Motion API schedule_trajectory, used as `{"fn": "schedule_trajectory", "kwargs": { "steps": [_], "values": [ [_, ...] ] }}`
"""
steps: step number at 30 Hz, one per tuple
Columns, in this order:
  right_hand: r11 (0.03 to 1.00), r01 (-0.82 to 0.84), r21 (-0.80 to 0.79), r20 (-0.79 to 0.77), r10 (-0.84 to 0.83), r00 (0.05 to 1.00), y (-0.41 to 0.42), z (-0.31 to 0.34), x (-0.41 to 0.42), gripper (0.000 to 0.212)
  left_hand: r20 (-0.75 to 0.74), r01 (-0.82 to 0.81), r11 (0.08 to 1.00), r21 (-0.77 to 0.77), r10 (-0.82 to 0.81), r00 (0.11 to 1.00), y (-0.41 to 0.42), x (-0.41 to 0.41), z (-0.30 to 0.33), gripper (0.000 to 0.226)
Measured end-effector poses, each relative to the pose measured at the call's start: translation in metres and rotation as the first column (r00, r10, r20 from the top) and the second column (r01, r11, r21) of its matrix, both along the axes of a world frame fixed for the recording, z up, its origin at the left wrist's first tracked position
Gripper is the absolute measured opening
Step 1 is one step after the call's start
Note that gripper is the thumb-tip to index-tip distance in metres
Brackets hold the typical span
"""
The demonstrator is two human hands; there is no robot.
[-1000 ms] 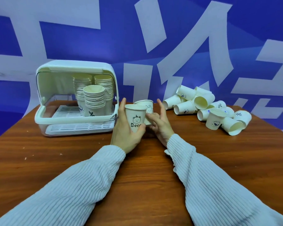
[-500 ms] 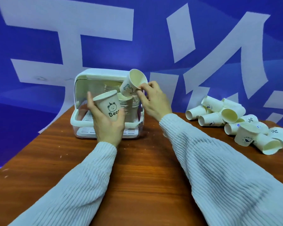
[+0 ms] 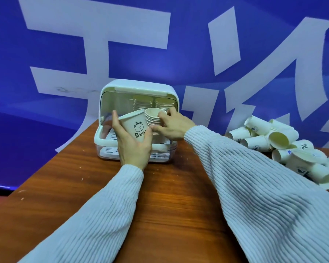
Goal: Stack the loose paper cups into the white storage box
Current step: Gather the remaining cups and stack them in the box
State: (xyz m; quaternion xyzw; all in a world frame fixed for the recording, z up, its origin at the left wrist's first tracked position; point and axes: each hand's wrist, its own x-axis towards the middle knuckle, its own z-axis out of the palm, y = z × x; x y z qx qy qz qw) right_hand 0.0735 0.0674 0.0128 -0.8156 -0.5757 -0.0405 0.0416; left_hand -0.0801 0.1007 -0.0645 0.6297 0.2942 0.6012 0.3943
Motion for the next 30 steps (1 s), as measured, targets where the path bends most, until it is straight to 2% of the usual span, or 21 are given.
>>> {"fn": "schedule_trajectory", "kwargs": {
  "steps": [3, 6, 8, 10, 13, 15, 17, 20, 22, 25, 30],
  "values": [
    [0.996, -0.038, 0.078, -0.219, 0.054, 0.974, 0.0, -0.009, -0.006, 0.039, -0.013, 0.007, 1.0, 0.016, -0.007, 1.0, 0.0, -0.001, 0.005, 0.098],
    [0.956, -0.008, 0.294, -0.232, 0.08, 0.969, -0.006, -0.025, -0.015, 0.032, 0.072, -0.021, 1.0, 0.017, 0.02, 0.997, 0.0, -0.001, 0.017, 0.087],
    [0.918, 0.066, 0.392, -0.345, 0.08, 0.935, -0.01, -0.034, -0.017, 0.039, 0.117, -0.035, 0.999, 0.024, 0.032, 0.993, 0.005, 0.001, 0.029, 0.08],
    [0.884, 0.14, 0.446, -0.463, 0.094, 0.881, -0.013, -0.038, -0.018, 0.057, 0.108, -0.027, 0.999, 0.034, 0.024, 0.994, 0.012, 0.004, 0.041, 0.077],
    [0.861, 0.171, 0.479, -0.531, 0.129, 0.838, -0.017, -0.037, -0.021, 0.082, 0.088, 0.037, 0.998, 0.055, -0.042, 0.995, 0.024, 0.01, 0.058, 0.076],
    [0.857, 0.175, 0.484, -0.545, 0.138, 0.827, -0.018, -0.038, -0.02, 0.086, 0.009, 0.046, 0.992, 0.121, -0.047, 0.999, 0.029, 0.016, 0.066, 0.077],
    [0.858, 0.179, 0.482, -0.545, 0.133, 0.828, -0.017, -0.04, -0.019, 0.086, -0.14, 0.038, 0.978, 0.204, -0.009, 0.99, 0.033, 0.023, 0.069, 0.078],
    [0.857, 0.169, 0.487, -0.539, 0.142, 0.83, -0.018, -0.04, -0.019, 0.091, -0.392, 0.113, 0.95, 0.291, 0.01, 0.92, 0.036, 0.028, 0.062, 0.082],
    [0.858, 0.166, 0.487, -0.564, 0.163, 0.809, -0.018, -0.041, -0.018, 0.098, -0.486, 0.115, 0.944, 0.309, 0.053, 0.872, 0.04, 0.027, 0.054, 0.076],
    [0.847, 0.185, 0.498, -0.619, 0.198, 0.76, -0.016, -0.046, -0.023, 0.103, -0.565, 0.117, 0.947, 0.298, 0.076, 0.822, 0.045, 0.024, 0.045, 0.076],
    [0.83, 0.192, 0.524, -0.622, 0.218, 0.752, -0.008, -0.059, -0.02, 0.083, -0.565, 0.108, 0.954, 0.278, 0.072, 0.822, 0.048, 0.027, 0.03, 0.05]
  ]
}}
